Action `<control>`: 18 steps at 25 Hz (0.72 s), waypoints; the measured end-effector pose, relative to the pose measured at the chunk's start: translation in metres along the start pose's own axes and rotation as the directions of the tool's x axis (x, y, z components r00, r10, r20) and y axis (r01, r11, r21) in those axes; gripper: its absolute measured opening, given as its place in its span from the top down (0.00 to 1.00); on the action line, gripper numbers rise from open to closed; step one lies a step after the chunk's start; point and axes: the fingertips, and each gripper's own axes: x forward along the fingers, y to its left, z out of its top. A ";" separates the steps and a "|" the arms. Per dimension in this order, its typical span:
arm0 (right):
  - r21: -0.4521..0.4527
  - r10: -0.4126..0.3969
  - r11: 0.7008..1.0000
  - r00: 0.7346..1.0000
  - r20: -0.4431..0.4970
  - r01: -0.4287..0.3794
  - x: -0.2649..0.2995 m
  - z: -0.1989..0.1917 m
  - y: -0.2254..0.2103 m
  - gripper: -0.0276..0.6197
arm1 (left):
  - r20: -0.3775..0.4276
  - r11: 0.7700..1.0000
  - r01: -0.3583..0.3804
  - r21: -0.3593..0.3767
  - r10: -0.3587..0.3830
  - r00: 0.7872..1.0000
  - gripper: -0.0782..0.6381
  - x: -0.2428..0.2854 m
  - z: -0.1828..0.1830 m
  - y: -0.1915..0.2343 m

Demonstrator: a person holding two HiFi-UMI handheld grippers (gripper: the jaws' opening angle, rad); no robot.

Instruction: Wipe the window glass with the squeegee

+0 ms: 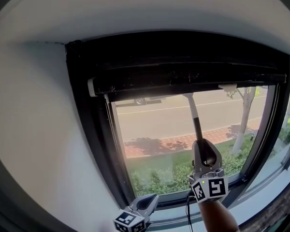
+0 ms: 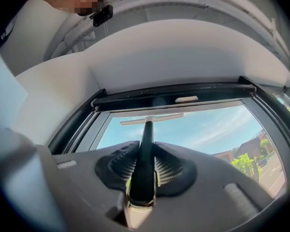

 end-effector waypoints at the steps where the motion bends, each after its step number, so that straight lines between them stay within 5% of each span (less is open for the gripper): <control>1: 0.000 -0.002 1.000 1.000 -0.007 0.002 -0.002 -0.002 0.001 0.80 | 0.001 1.000 0.001 0.000 -0.001 1.000 0.88 -0.001 0.001 -0.001; 18: 0.070 -0.040 0.996 0.990 -0.135 0.050 -0.059 -0.046 0.010 0.80 | -0.073 0.998 0.055 0.009 -0.054 0.996 0.88 -0.005 -0.015 -0.019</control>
